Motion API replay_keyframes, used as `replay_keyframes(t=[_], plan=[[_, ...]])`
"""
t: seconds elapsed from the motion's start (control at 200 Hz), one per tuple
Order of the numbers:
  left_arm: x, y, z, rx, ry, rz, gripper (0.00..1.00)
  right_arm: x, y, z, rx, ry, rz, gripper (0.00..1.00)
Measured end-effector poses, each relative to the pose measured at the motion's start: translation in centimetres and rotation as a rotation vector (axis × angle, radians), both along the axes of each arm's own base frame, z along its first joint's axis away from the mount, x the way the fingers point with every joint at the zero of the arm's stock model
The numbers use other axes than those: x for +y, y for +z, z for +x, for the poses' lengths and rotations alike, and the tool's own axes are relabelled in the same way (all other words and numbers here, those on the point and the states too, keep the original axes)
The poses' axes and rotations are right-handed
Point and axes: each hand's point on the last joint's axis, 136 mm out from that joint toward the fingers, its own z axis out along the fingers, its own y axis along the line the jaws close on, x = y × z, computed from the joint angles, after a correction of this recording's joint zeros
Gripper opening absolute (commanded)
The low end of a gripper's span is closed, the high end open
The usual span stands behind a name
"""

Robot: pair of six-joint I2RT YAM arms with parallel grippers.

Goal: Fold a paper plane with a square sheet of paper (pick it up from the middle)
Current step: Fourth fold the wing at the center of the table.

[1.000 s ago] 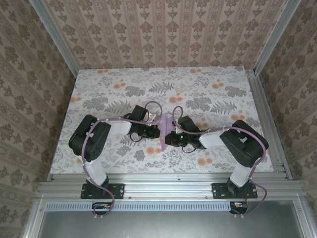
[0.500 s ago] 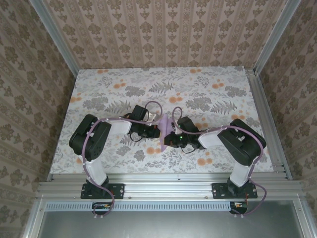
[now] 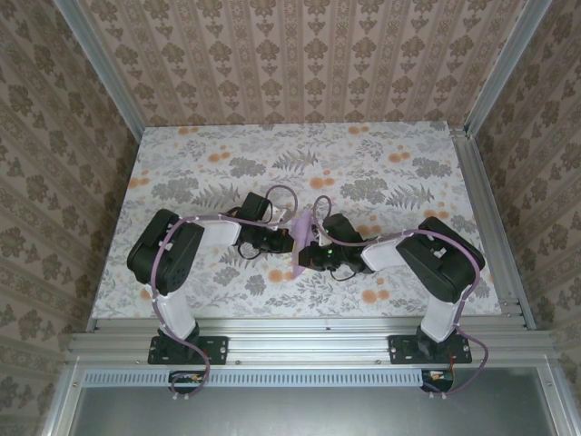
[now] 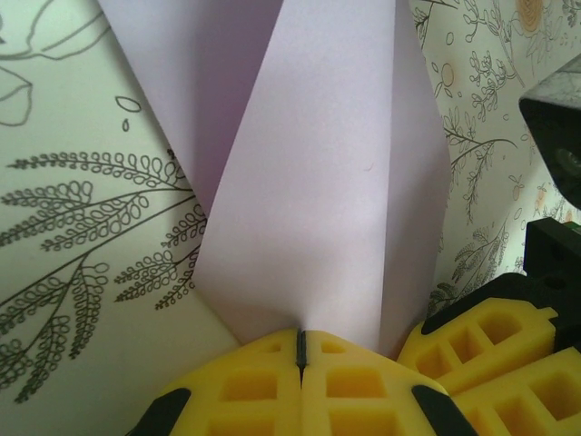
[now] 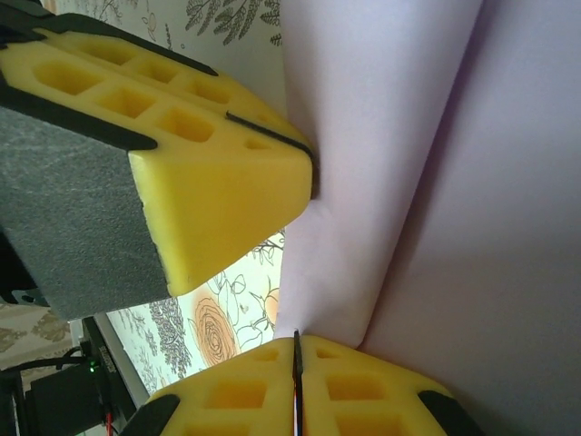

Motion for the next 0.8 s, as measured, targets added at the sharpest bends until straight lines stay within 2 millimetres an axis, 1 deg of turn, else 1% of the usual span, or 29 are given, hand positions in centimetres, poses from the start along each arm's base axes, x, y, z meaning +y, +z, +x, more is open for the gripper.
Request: replay_keyframes(t=[0.44,0.62,0.8], plan=[[0.0,0.0,0.0,-0.002,-0.008,-0.002,0.0,0.7,0.1,-0.8,0.004,0.022,0.002,0.12],[0.0,-0.1,0.0,0.002,-0.011,-0.008,0.0,1.2,0.2,-0.8,0.001,0.032,0.005,0.11],[0.0,-0.1,0.0,0.004,-0.012,-0.011,0.0,1.3,0.2,-0.8,0.001,0.034,0.005,0.12]])
